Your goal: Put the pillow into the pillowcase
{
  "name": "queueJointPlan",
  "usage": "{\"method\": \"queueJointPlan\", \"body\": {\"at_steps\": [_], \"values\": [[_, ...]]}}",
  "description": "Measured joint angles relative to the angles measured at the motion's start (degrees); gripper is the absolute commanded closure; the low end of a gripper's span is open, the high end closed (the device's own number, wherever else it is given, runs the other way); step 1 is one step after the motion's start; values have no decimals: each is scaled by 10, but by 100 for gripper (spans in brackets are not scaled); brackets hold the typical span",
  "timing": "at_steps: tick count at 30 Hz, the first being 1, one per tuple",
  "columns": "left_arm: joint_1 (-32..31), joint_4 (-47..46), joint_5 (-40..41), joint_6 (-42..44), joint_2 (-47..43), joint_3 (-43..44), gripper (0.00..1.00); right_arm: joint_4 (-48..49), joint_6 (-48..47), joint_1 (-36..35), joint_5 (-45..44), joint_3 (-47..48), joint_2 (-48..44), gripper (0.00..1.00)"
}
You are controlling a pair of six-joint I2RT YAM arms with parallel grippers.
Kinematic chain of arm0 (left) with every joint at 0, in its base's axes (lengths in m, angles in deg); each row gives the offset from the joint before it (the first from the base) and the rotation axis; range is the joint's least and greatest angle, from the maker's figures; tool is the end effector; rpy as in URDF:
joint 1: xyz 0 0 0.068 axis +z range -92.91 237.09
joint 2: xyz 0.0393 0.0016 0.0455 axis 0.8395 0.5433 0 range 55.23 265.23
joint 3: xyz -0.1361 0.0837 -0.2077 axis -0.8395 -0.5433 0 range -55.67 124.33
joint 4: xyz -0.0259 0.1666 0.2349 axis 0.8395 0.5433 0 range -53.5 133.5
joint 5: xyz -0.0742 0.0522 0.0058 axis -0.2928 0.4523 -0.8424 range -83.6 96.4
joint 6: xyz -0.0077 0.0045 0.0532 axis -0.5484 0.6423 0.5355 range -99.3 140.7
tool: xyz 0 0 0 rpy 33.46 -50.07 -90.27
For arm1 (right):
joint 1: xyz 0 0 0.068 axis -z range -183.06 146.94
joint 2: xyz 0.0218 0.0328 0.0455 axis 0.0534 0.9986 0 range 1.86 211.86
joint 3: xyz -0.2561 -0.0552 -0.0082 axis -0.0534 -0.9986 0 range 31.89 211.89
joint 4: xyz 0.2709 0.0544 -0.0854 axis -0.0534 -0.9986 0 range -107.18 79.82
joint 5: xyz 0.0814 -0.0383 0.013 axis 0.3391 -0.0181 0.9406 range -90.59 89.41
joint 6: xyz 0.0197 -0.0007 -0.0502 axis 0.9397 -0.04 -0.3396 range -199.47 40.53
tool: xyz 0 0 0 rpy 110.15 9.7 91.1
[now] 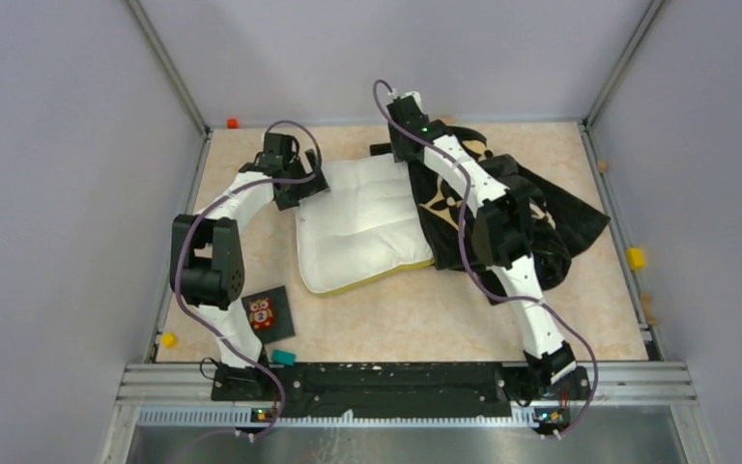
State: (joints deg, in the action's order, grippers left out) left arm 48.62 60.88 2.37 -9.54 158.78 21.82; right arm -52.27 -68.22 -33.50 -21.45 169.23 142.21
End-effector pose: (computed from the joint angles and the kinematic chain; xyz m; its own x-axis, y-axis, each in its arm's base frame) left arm 0.4168 -0.0647 0.2082 -0.7551 -0.3955 -0.5229 -0.2189 0.9039 -0.3674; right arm 0.4958 0.2766 0.2444 -0.6491 -0.1700 -0.7415 -0.1326 0.9851 -0.1097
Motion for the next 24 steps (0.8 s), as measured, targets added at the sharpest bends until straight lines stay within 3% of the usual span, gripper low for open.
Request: {"method": "queueJointPlan", "body": {"at_steps": [3,8,11,18,24], "values": [[9,-23,-28,-8,31,5,19,1,-8,0,-19,15,25,69],[11,-50,-77,-29,68,7,79,2,-17,1,-37,35,32,95],[5,-69,-94,-34,65,5,100,5,-27,-5,-38,52,32,100],[-34,-89,-92,-31,6,-35,100,-17,-40,-61,-34,53,-3,100],[-129,-74,-31,-37,-86,-16,100,-45,-31,-152,-5,52,-80,100]]}}
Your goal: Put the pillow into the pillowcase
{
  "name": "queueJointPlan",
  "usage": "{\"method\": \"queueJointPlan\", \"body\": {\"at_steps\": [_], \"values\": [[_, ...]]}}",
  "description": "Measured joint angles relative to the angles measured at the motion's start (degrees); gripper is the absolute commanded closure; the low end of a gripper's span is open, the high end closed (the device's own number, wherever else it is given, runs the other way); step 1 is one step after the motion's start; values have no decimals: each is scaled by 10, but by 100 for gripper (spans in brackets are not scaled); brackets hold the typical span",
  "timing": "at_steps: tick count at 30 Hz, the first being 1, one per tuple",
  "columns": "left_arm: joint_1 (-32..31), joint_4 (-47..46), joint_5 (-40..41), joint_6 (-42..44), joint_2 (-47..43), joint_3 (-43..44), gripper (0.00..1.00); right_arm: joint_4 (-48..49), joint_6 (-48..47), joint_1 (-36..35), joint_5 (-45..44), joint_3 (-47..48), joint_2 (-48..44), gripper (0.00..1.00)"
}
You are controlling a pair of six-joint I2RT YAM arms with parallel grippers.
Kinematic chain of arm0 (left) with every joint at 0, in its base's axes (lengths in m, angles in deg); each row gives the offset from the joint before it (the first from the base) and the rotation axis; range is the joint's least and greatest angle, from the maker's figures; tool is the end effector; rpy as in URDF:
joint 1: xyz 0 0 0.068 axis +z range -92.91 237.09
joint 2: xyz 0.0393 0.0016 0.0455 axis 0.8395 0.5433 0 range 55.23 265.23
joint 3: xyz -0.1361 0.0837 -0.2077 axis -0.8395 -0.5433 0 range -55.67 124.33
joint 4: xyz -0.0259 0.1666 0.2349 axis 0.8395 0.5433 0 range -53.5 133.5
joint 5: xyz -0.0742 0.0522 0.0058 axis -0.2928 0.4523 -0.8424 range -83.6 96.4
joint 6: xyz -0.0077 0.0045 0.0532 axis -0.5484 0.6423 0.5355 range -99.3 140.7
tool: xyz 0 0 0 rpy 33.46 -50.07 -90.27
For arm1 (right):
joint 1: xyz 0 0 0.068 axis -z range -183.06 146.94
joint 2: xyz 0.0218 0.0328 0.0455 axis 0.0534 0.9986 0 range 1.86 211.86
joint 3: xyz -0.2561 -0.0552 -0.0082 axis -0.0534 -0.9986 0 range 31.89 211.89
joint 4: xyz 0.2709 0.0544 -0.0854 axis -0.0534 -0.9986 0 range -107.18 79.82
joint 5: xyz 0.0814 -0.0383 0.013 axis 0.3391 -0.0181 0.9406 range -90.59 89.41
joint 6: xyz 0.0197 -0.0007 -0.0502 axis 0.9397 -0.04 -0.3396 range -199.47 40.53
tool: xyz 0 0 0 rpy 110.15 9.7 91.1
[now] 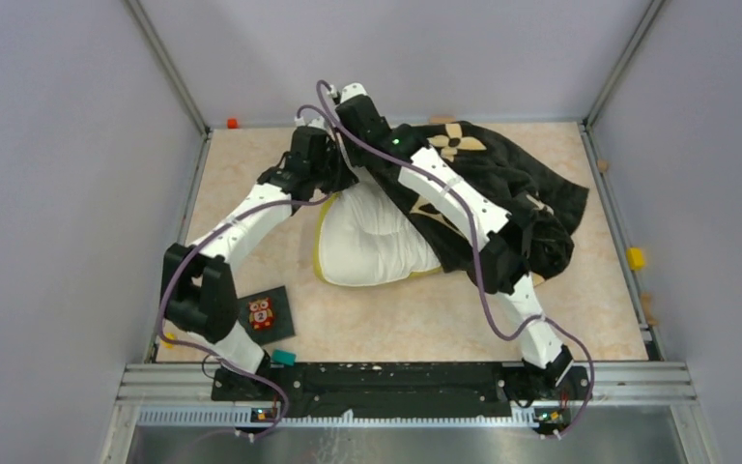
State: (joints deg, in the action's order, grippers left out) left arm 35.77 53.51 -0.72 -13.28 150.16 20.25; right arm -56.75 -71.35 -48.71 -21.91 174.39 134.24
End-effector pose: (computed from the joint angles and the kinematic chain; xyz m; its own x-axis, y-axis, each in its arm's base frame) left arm 0.3794 -0.1530 0.2684 -0.7081 -0.3190 -0.6300 0.0703 0.8559 -0.5124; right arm 0.3841 0.3744 0.3440 -0.4764 -0.2991 -0.8268 -0.3984 0.9117 -0.1003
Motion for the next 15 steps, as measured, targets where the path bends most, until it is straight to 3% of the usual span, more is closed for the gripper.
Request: {"method": "queueJointPlan", "body": {"at_steps": [5,6,8,10,12,15], "values": [[26,8,37,-66,-72,-6,100,13,26,-15,42,-51,-77,100],[40,-2,40,-81,-86,-25,100,19,31,-13,51,-72,-89,94],[71,-35,52,-111,-110,-86,100,31,40,-13,65,-119,-107,67],[83,-52,64,-133,-110,-138,100,37,48,-14,76,-147,-108,49],[83,-59,71,-148,-96,-174,100,34,52,-16,85,-171,-108,43],[84,-59,76,-168,-63,-195,100,30,53,-21,80,-190,-113,40]]}}
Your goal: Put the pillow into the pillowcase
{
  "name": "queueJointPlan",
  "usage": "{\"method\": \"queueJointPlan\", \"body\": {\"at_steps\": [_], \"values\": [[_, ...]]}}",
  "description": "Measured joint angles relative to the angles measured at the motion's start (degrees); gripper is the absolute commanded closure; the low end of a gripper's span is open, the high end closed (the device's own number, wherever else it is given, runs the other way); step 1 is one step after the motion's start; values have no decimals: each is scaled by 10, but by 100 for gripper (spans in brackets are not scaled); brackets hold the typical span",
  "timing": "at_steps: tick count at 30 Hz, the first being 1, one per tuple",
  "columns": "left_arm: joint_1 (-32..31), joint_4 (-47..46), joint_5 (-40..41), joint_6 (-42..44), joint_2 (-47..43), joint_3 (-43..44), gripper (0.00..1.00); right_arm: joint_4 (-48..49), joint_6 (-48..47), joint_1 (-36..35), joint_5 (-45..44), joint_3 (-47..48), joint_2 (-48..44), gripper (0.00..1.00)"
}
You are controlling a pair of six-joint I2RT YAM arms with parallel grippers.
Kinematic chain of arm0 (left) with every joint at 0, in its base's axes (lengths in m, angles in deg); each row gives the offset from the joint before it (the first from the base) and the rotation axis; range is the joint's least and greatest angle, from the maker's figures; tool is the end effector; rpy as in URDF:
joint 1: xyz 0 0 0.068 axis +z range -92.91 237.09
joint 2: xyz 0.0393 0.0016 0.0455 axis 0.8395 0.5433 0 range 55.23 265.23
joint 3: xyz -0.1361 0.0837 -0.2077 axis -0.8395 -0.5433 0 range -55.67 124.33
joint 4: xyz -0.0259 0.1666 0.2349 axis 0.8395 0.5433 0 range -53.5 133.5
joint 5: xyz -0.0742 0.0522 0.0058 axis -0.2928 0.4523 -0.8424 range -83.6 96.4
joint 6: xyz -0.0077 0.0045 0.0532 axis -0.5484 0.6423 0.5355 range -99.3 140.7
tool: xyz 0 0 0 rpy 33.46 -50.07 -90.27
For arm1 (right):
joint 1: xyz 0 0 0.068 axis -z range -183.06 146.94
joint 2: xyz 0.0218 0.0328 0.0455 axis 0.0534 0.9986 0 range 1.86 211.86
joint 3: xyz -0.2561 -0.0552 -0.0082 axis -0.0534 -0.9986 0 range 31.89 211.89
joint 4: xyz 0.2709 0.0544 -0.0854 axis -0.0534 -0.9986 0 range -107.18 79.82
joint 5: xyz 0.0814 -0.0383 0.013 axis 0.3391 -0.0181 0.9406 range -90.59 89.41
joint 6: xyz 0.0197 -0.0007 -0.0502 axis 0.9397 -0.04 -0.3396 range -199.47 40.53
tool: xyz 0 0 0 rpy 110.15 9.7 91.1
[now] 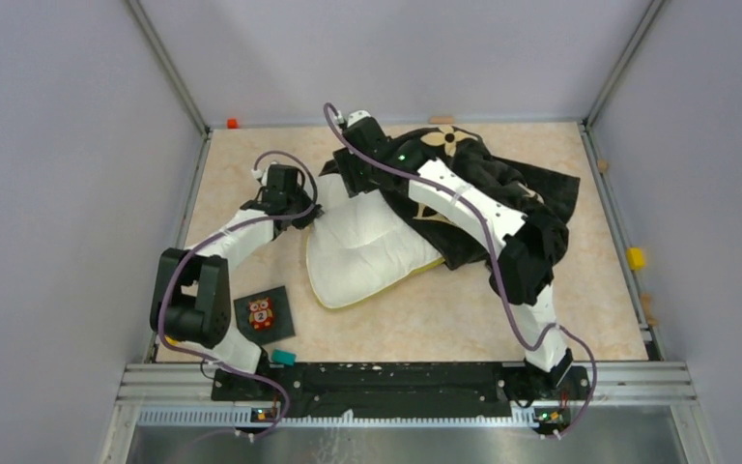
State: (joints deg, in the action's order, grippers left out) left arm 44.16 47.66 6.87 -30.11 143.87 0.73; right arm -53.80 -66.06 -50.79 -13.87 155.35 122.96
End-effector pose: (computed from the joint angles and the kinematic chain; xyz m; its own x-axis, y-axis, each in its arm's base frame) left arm 0.3486 -0.0799 0.1953 -0.5921 -0.6593 -0.4635 -0.3814 0.7359 -0.5595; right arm 0.3451 0.3675 0.3297 -0.5716 -0.2933 -0.7663 -0.4847 0.8743 0.0270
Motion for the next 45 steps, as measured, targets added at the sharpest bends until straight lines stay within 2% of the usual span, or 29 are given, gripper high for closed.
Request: {"method": "queueJointPlan", "body": {"at_steps": [3,10,13,15,20,24,26,27,29,30,34,40,45], "values": [[6,-2,-6,-14,17,0,100,0,5,-7,-28,-65,-45,40],[28,-2,-24,-30,19,0,100,7,58,-46,-147,-371,-293,43],[37,-2,-33,-31,19,0,100,10,88,-49,-175,-471,-366,45],[41,-2,-38,-31,19,0,100,9,110,-48,-191,-535,-395,45],[46,-2,-46,-30,19,0,100,17,135,-48,-204,-614,-393,45],[48,-2,-50,-28,19,0,100,41,138,-47,-207,-627,-370,47],[49,-2,-52,-26,19,0,100,53,139,-45,-217,-627,-355,57],[50,-2,-53,-26,19,0,100,57,139,-43,-222,-627,-349,65],[51,-2,-54,-24,19,0,100,63,142,-37,-231,-628,-338,92],[51,-2,-54,-24,19,0,100,64,145,-34,-237,-628,-334,100],[50,-3,-56,-22,19,0,100,43,147,-39,-255,-613,-326,100],[13,-8,-25,-23,19,0,100,21,125,-135,-235,-469,-297,100],[-16,1,9,-14,16,14,100,-2,89,-133,-188,-372,-281,100]]}}
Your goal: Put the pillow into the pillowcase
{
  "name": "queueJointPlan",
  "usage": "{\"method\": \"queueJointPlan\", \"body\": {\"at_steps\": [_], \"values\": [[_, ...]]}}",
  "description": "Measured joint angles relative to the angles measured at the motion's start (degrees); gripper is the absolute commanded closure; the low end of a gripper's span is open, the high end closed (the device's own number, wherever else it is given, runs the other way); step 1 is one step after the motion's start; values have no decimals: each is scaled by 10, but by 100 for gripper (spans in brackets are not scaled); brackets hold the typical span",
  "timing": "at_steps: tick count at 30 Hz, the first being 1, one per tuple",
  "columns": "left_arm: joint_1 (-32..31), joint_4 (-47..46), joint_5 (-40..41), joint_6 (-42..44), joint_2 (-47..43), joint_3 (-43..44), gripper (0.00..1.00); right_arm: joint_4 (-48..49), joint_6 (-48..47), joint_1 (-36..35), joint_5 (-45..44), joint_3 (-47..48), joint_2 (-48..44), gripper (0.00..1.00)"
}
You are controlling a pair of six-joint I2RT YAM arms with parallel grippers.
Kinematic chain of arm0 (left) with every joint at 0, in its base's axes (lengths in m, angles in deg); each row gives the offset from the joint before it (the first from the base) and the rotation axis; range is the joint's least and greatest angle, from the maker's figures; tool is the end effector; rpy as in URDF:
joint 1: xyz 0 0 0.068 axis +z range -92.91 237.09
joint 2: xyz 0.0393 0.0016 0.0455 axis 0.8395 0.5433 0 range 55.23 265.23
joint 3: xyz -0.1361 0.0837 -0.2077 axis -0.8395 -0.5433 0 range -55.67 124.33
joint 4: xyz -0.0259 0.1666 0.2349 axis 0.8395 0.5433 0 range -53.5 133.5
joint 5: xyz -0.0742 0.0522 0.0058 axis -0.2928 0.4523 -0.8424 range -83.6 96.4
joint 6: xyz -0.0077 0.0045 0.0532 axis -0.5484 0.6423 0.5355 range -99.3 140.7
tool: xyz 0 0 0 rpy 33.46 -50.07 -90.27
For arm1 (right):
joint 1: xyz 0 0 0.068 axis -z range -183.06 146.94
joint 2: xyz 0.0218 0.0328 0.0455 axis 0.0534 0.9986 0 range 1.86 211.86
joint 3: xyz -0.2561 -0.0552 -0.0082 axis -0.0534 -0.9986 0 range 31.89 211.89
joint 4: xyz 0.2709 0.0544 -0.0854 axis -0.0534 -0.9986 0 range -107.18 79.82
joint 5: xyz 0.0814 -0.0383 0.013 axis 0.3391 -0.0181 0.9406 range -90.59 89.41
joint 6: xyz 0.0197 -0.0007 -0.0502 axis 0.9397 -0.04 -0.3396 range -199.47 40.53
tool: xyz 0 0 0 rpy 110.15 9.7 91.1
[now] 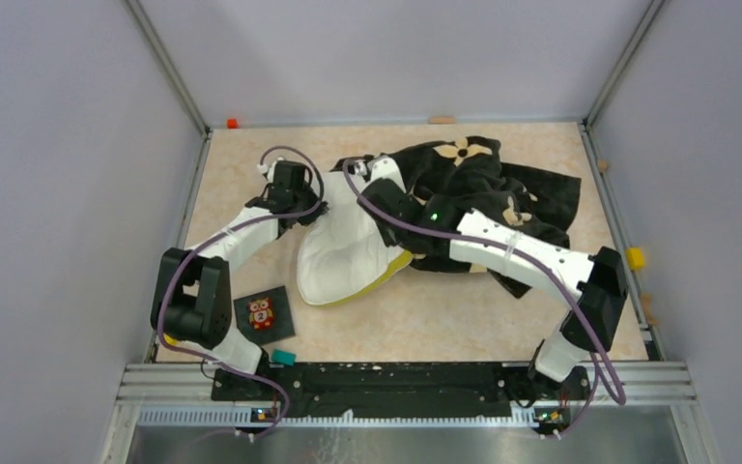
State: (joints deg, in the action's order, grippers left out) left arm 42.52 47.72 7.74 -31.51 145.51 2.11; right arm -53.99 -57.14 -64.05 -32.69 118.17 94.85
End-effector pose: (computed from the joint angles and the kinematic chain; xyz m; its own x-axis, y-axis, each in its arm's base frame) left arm 0.3525 -0.0909 0.1937 -0.5957 -0.6615 -0.4557 -0.3846 0.7329 -0.5611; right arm 0.2003 0.3222 0.3132 -0.5655 -0.3560 -0.7440 -0.3915 0.9098 -0.1379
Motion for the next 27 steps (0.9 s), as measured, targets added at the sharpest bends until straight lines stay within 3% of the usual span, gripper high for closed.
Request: {"method": "queueJointPlan", "body": {"at_steps": [4,7,10,13,15,18,27], "values": [[-38,22,11,27,-24,21,100,-41,-31,47,60,123,20,100],[-64,62,-3,59,-47,61,85,-87,-52,85,95,271,57,100],[-77,104,-30,94,-54,113,63,-111,-58,145,159,425,102,100],[-82,134,-83,129,-63,147,43,-113,-56,207,204,514,140,100],[-85,155,-128,152,-64,167,22,-110,-52,242,224,550,171,100],[-92,182,-178,180,-64,187,2,-101,-40,268,246,557,224,100],[-94,227,-169,252,-79,295,1,-89,-15,277,299,541,355,100]]}}
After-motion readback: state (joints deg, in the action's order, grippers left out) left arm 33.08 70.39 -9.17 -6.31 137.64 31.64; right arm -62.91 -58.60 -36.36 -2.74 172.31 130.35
